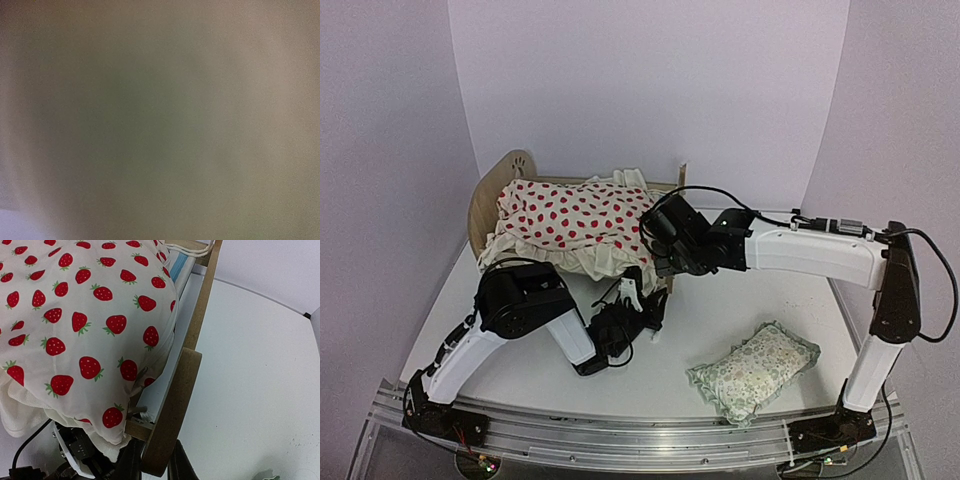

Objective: Set up the pet bed
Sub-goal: Cross the right ropes of the mattress at the bed frame base.

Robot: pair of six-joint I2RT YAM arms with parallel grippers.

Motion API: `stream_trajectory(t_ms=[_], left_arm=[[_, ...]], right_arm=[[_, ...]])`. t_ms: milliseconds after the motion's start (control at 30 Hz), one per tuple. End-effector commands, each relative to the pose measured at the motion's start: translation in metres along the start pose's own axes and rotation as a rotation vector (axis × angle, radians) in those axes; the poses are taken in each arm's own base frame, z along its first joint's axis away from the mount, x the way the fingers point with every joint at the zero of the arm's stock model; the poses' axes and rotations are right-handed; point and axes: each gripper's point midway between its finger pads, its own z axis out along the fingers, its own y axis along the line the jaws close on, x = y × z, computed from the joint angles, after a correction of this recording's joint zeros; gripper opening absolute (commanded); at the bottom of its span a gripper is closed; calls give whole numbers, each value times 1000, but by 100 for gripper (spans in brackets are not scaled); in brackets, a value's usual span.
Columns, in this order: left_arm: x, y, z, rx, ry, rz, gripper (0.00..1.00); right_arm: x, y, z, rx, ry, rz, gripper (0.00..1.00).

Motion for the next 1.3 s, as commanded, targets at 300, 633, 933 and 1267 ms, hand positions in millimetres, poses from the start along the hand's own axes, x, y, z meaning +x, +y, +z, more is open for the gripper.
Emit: stream_trajectory(t_ms=[300,633,933,1267], left_arm=[[-48,-21,-13,122,-198,-107,0],[-23,-14,-31,103,-30,-143,0],[-5,-9,-49,38,177,-72,0],[8,-27,-66,75,380,35,0]], right_arm=[[-34,56,-38,-174,-122,-61,0],[-35,46,-30,-94,-147,-92,0],[-31,38,-21,-71,-139,-87,0],[-14,28,-15,-66,-117,-66,0]])
